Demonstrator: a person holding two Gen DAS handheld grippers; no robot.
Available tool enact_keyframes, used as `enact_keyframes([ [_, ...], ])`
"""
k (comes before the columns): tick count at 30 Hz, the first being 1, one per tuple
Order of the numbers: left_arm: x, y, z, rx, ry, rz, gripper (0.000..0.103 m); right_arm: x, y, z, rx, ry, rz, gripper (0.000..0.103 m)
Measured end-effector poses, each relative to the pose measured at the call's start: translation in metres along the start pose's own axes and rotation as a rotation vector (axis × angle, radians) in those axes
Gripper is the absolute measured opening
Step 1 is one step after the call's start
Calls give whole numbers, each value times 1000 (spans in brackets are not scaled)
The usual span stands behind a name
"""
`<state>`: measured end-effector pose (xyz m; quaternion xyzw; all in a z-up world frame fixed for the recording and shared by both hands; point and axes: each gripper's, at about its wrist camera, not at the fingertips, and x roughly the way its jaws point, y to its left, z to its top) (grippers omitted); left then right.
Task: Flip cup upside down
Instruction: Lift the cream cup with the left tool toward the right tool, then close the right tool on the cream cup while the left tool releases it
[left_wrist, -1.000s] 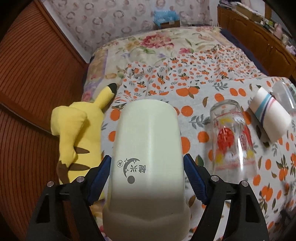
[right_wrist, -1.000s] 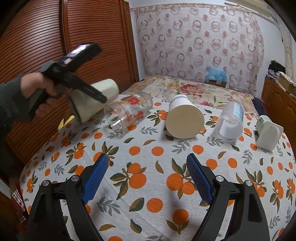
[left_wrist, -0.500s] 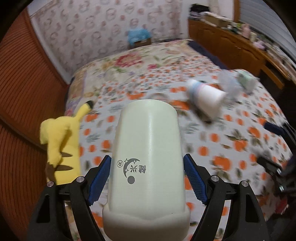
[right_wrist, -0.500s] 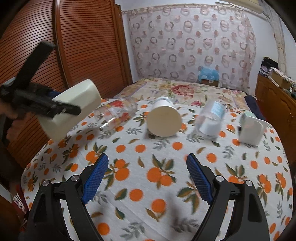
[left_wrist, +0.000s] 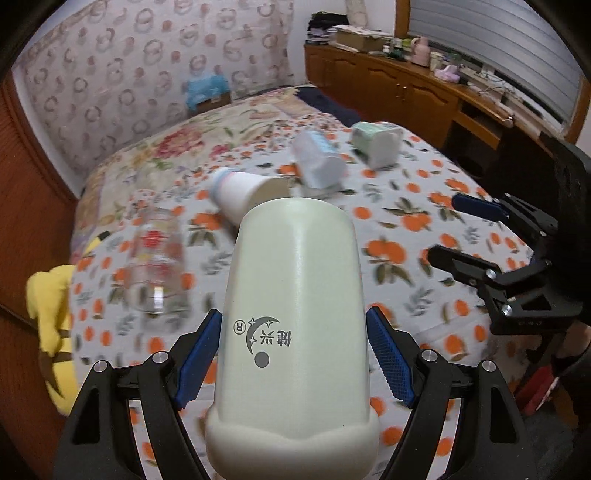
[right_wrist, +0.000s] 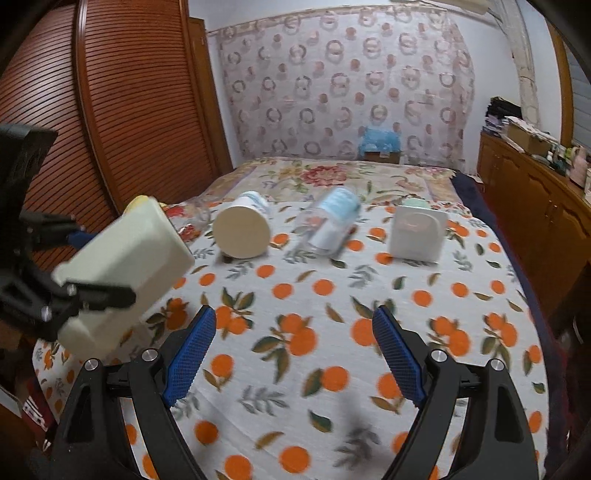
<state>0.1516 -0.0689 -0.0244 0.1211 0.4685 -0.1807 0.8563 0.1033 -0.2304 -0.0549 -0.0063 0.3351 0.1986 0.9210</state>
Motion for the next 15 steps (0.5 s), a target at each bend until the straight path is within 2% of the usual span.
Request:
enact_keyframes([
  [6, 19, -23, 3, -19, 14, -44, 76, -7, -22, -4, 21, 9, -29, 88],
  [15, 41, -20, 3, -51, 56, -22, 76, -6, -32, -9, 33, 15, -40, 88],
])
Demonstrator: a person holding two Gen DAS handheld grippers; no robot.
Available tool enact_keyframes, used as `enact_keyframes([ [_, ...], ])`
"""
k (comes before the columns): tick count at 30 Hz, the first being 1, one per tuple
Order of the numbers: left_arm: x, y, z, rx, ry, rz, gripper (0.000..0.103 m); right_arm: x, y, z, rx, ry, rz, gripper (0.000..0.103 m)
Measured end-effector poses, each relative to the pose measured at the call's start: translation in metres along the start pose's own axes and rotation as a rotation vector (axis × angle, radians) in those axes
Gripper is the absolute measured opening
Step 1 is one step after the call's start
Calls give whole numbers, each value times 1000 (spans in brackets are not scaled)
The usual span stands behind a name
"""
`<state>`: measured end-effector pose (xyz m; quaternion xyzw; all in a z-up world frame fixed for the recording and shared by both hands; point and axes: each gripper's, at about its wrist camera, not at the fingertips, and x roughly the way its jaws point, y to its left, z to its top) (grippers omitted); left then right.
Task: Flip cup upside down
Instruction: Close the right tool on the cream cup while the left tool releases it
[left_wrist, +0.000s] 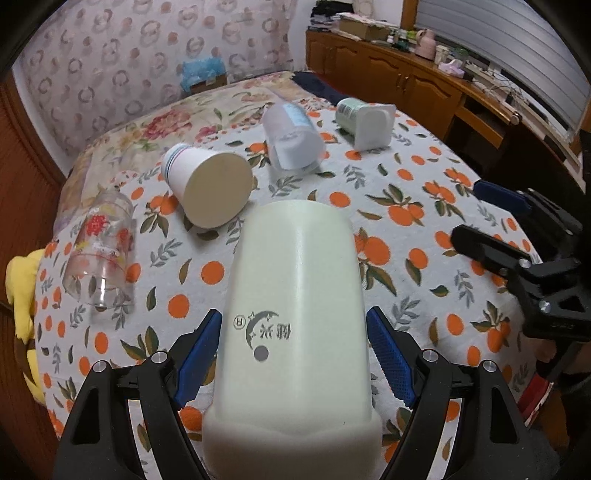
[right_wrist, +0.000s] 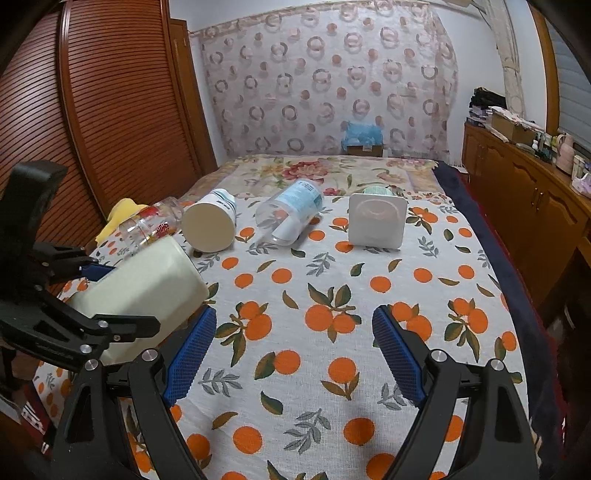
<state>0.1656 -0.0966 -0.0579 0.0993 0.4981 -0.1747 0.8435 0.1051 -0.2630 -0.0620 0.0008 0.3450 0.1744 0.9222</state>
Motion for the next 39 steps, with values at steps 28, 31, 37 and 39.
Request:
enact_keyframes([
  [28, -92, 67, -117, -246, -521, 163, 95, 18, 85, 43, 17, 115, 51, 94],
  [31, -92, 71, -127, -256, -531, 171, 95, 31, 92, 43, 56, 164, 65, 95],
  [37, -94, 77, -145, -270, -546, 177, 95, 55, 103, 40, 130, 249, 66, 100],
  [39, -95, 78, -150, -277, -548, 177, 95, 61, 104, 39, 145, 272, 44, 100],
])
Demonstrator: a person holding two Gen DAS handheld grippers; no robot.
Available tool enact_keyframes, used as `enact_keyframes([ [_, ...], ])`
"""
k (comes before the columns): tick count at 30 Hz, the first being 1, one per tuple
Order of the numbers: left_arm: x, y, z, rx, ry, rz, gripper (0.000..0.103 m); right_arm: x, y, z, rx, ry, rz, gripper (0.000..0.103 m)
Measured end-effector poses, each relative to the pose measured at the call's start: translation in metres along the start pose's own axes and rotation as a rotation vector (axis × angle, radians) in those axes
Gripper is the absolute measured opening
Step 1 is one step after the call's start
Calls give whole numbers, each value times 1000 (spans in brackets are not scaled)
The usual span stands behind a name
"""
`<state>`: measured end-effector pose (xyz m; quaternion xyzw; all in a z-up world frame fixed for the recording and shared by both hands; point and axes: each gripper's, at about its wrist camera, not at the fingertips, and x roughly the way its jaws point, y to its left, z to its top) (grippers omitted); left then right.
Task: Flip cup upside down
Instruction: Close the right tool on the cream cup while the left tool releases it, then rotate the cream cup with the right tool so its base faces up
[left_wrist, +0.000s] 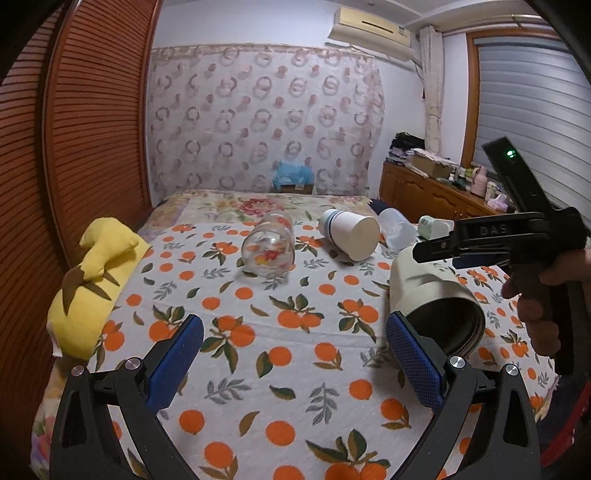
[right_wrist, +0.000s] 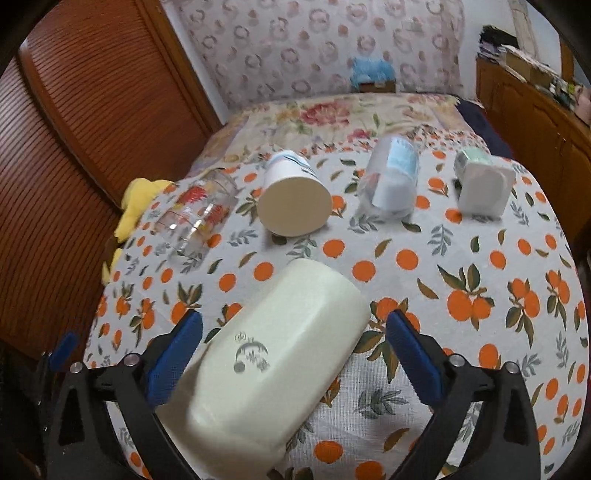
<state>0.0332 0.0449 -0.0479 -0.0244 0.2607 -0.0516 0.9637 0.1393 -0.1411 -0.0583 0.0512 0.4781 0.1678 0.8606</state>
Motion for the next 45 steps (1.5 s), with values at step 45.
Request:
enact_keyframes([
  [45, -8, 14, -11, -3, 9, 52, 95, -21, 13, 16, -125, -31, 59, 76],
])
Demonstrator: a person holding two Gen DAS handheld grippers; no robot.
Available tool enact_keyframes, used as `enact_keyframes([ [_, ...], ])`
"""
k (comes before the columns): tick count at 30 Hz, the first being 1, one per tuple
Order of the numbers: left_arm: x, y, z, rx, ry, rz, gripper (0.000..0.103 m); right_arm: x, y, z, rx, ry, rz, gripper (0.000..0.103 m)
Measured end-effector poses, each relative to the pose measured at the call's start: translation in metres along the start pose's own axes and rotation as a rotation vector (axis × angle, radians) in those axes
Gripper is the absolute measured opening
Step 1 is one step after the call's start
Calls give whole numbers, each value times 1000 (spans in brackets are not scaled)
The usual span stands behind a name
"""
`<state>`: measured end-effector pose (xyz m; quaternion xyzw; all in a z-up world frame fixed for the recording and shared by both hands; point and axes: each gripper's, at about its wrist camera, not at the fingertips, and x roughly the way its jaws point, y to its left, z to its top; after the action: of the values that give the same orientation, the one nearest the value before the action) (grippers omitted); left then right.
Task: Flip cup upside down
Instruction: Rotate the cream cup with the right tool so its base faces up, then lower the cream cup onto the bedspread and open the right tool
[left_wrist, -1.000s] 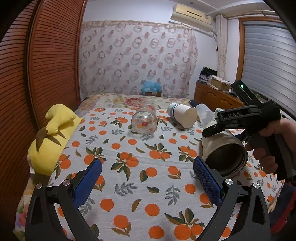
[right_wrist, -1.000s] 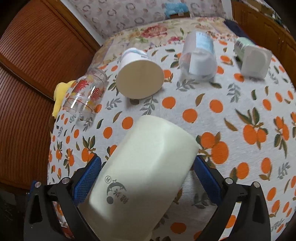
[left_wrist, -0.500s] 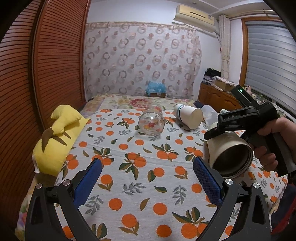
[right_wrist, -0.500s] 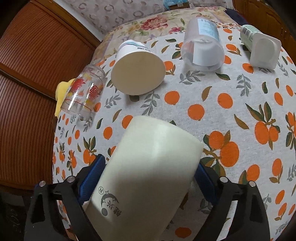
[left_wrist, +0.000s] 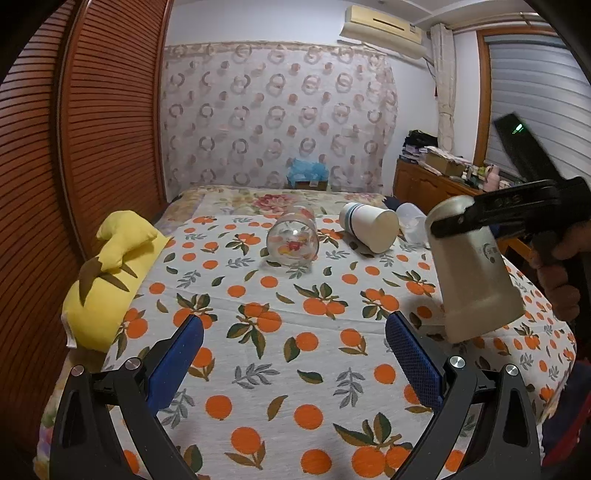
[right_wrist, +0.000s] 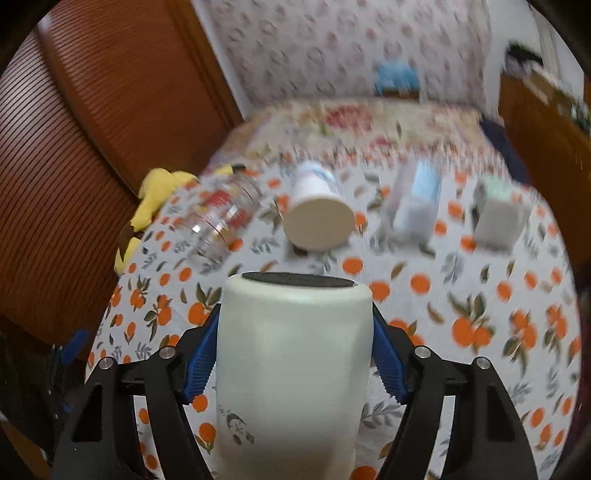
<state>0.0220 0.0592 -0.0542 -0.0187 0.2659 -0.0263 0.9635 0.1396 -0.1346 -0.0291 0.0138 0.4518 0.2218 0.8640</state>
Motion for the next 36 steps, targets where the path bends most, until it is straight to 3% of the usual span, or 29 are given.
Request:
enact_keyframes([
  [6, 3, -9, 3, 13, 4, -5, 95, -22, 15, -5, -172, -156, -60, 74],
  [16, 5, -20, 12, 30, 2, 0, 95, -11, 20, -11, -258, -214, -91, 75],
  [24, 7, -32, 26, 31, -7, 1, 95, -6, 10, -9, -199, -220, -47, 76],
  [29, 11, -44, 35, 43, -4, 9, 95, -23, 2, -26, -171, -270, -31, 93],
  [36, 17, -57, 44, 52, -6, 29, 95, -46, -21, -59, -99, -339, -38, 101],
])
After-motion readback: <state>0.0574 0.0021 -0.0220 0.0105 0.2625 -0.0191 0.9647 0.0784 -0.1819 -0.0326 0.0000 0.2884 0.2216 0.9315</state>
